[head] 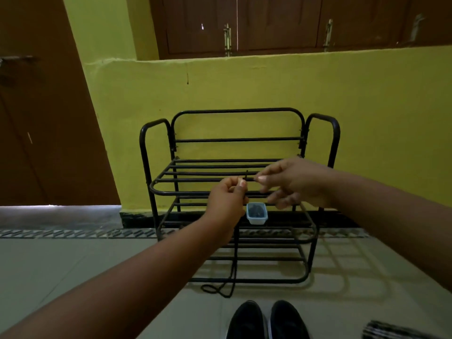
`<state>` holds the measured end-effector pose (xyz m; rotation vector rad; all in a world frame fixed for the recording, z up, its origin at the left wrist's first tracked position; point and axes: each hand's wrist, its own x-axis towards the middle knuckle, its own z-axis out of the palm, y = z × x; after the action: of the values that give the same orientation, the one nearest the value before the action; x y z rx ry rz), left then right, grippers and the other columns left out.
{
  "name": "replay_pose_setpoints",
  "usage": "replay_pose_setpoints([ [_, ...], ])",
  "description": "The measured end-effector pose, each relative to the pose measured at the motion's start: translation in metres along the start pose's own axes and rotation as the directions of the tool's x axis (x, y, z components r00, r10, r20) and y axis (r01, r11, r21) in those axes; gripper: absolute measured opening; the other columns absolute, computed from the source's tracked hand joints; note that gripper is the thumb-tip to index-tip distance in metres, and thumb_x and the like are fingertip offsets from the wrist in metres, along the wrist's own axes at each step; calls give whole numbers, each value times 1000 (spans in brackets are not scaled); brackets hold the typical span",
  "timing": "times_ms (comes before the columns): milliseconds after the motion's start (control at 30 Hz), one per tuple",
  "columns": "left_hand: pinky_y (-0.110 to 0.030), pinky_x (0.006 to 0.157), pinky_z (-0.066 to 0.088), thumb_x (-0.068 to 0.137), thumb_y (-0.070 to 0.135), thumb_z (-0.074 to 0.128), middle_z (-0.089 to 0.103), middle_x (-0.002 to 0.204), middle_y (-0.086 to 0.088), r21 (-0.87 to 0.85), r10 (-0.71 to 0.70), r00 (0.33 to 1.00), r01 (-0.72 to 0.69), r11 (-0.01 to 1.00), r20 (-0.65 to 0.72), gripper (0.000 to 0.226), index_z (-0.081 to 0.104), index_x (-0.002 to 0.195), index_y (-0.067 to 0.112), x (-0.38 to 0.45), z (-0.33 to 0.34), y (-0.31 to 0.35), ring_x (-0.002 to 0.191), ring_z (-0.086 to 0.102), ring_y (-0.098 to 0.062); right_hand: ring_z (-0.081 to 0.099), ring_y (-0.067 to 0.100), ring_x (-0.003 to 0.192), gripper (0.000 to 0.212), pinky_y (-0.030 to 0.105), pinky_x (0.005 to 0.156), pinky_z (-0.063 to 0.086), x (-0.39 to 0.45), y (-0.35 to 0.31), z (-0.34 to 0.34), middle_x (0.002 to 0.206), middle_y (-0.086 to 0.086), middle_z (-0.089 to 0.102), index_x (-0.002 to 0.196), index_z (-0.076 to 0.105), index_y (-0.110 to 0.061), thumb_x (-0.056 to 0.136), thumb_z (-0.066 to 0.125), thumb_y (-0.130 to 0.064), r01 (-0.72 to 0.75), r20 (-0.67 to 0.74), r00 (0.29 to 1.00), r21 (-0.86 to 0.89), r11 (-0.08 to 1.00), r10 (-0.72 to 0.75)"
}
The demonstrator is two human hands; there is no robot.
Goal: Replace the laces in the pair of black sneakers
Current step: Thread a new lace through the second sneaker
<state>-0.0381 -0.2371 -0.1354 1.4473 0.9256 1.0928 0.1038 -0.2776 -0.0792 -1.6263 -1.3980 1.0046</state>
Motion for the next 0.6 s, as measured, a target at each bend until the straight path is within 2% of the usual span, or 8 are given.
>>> replay_pose_setpoints([
  [100, -19, 61, 45, 100, 23, 42, 65, 95, -3, -11, 4, 999, -4, 1000, 36, 18, 58, 99, 16, -3, 3, 1, 87, 61, -12, 60, 18, 67, 13, 31, 60, 51, 4, 3, 25, 91, 11, 65, 102, 64, -8, 91, 60, -14, 87, -125, 990, 142, 986, -69],
  [200, -16, 58, 44, 100, 22, 43, 67, 96, -4, 3, -16, 998, 16, 1000, 55, 18, 60, 100, 16, -6, 3, -2, 86, 63, -11, 59, 14, 61, 5, 27, 54, 50, 5, 17, 43, 79, 7, 66, 92, 66, -8, 89, 62, -9, 127, -218, 973, 221, 967, -78],
  [300, -17, 62, 46, 99, 21, 45, 66, 94, -2, 9, -15, 997, 14, 1000, 75, 17, 61, 99, 15, -11, 3, -2, 87, 61, -11, 62, 16, 75, 3, 27, 54, 49, 6, 26, 44, 84, 7, 66, 87, 65, -9, 89, 62, -9, 154, -314, 947, 262, 953, -67],
  [367, -20, 65, 43, 98, 22, 47, 64, 94, 0, 17, -13, 999, 13, 1000, 38, 16, 61, 99, 15, -11, 2, 0, 87, 58, -10, 62, 18, 87, 2, 29, 60, 49, 7, 26, 42, 89, 4, 67, 87, 66, -11, 88, 64, -11, 177, -382, 921, 248, 952, -72],
  [467, -21, 64, 40, 97, 22, 49, 64, 93, 1, 6, 9, 1000, -9, 1000, -19, 12, 60, 94, 18, -9, -3, 2, 83, 56, -7, 64, 23, 96, 10, 41, 80, 54, 8, 27, 37, 91, 4, 70, 85, 67, -16, 90, 61, -11, 183, -421, 904, 227, 956, -73],
  [533, -18, 63, 38, 98, 20, 48, 65, 91, 1, -12, 22, 1000, -23, 1000, -18, 12, 60, 96, 19, -9, -5, 2, 80, 58, -4, 65, 25, 96, 16, 46, 91, 51, 6, 28, 34, 87, 5, 70, 86, 68, -17, 92, 56, -8, 170, -407, 911, 230, 958, -65],
  [600, -16, 65, 42, 98, 17, 47, 67, 90, -1, -52, 21, 1000, -21, 998, 2, 15, 61, 104, 15, -9, -6, 3, 80, 61, -5, 66, 22, 92, 15, 47, 94, 50, 7, 30, 33, 85, 5, 69, 94, 67, -15, 92, 55, -6, 156, -398, 916, 248, 956, -46],
])
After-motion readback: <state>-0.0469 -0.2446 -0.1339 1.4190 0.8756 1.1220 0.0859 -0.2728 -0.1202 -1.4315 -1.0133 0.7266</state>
